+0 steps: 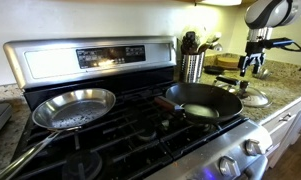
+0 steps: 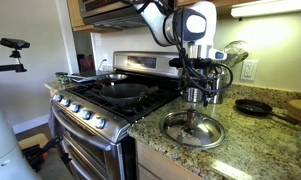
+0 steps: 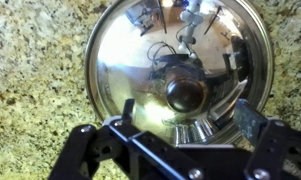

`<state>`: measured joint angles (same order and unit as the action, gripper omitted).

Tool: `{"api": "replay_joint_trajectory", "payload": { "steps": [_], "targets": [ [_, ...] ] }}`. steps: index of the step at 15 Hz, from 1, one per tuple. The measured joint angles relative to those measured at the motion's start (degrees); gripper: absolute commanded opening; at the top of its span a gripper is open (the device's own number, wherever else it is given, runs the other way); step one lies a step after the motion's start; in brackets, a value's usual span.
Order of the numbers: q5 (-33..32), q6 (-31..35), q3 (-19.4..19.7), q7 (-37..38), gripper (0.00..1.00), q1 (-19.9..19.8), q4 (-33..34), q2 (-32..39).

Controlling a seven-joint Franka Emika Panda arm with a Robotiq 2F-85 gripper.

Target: Pick the lid on the counter and put it on the black pan

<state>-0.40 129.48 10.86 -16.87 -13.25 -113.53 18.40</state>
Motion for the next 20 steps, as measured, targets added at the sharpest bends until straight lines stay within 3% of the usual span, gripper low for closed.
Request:
{"api": "replay_joint_trajectory", "payload": {
  "steps": [15,20],
  "targets": [
    [4.9,-2.2,-1.3,-1.3,1.0,-1.3,1.3,3.7],
    [4.0,1.8,-1.3,-0.2,1.0,-1.2,1.1,4.6]
  ]
}}
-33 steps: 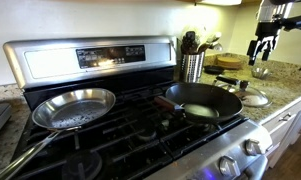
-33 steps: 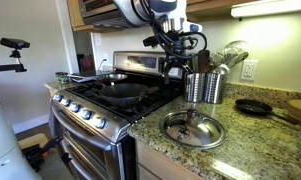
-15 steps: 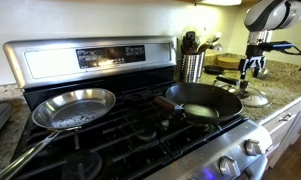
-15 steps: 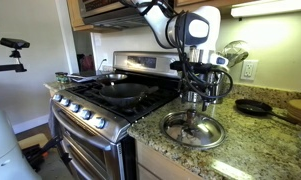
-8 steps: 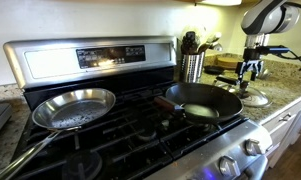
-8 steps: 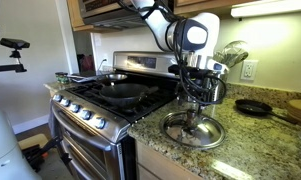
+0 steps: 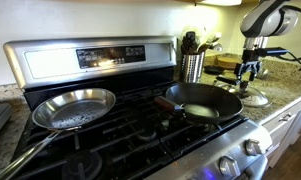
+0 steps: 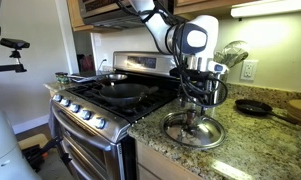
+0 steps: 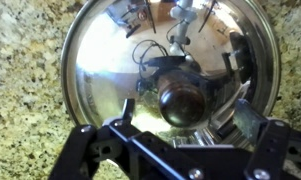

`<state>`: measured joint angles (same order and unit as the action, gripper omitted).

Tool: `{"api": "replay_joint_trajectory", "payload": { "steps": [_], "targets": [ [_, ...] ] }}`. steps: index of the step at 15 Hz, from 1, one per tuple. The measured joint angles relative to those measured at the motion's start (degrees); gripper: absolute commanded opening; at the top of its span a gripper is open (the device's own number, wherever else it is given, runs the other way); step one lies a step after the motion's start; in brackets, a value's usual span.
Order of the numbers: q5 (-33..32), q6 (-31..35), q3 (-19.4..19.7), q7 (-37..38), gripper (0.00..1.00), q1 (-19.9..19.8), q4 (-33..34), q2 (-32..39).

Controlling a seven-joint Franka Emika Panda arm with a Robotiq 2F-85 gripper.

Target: Pick the lid on the counter and put it on the black pan

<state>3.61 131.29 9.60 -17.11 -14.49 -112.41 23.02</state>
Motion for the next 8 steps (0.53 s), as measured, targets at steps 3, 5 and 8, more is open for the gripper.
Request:
{"api": "replay_joint_trajectory", "payload": {
  "steps": [3,5,8],
  "targets": [
    [-1.7,3.4,0.0,2.1,1.0,0.2,-0.1,1.4],
    [-2.7,3.7,0.0,3.9,1.0,0.3,-0.1,2.1],
    [-3.1,3.7,0.0,5.2,1.0,0.5,-0.1,2.4]
  ]
}}
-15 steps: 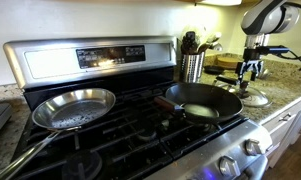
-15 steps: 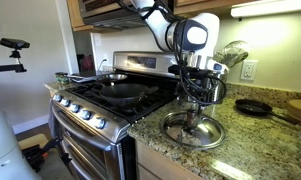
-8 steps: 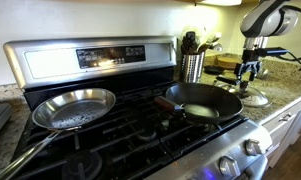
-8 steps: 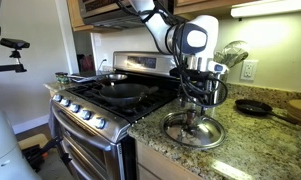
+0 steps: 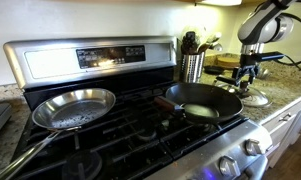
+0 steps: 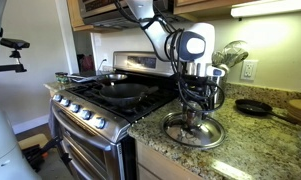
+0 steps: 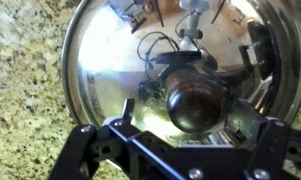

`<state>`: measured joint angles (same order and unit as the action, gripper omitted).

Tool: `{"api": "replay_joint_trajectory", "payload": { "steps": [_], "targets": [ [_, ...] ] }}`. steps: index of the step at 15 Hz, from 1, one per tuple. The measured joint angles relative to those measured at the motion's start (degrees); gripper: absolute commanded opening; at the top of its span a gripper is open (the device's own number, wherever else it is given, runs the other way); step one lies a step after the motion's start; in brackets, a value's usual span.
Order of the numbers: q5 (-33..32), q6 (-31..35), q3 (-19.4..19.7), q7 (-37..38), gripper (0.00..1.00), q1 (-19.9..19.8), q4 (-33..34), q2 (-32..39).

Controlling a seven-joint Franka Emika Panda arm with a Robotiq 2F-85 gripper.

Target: Pick the lid on the counter and put it on the black pan

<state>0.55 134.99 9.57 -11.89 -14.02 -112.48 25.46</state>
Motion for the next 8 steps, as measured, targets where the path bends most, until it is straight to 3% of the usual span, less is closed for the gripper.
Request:
{"api": "replay_joint_trajectory", "payload": {
  "steps": [8],
  "targets": [
    [-0.2,-0.1,0.0,2.2,1.0,0.1,-0.1,-0.1]
  ]
}}
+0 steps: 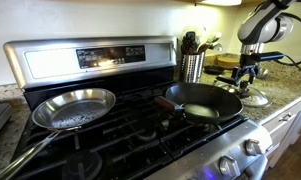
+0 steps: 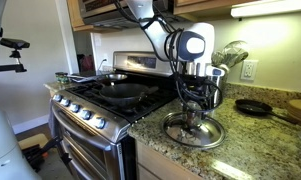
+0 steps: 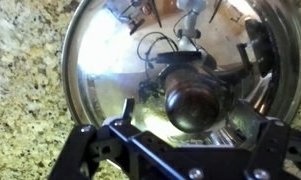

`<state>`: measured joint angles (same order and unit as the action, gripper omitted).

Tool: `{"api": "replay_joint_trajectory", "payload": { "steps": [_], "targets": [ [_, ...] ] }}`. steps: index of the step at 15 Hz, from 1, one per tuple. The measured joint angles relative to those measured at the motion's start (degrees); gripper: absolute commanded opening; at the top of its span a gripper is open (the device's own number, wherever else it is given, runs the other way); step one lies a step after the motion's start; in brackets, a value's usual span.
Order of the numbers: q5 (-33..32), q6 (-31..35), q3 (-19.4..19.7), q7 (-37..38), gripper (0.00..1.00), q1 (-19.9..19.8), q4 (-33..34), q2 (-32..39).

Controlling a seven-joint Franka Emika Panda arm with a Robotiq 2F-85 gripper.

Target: Pick the lid on the counter and put it on the black pan

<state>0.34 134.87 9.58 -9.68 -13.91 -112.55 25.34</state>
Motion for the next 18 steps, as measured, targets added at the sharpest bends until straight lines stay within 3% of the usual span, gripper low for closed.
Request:
{"api": "replay_joint_trajectory", "payload": {
  "steps": [2,4,5,7,9,12,14,18],
  "targets": [
    [0.0,0.0,0.0,0.7,1.0,0.0,-0.2,0.0],
    [0.0,-0.1,0.0,1.3,0.83,0.2,-0.5,0.0],
    [0.0,-0.1,0.0,1.6,0.68,0.3,-0.6,0.0],
    [0.0,-0.1,0.0,2.0,0.56,0.5,-0.8,0.0],
    [0.0,-0.1,0.0,2.0,0.53,0.6,-0.8,0.0],
    [0.0,0.0,0.1,2.1,0.26,0.6,-0.8,-0.3],
    [0.0,0.0,0.1,2.2,0.19,0.7,-0.8,-0.5],
    [-0.7,-0.1,0.2,3.3,0.19,0.8,-0.8,-0.6]
  ]
}}
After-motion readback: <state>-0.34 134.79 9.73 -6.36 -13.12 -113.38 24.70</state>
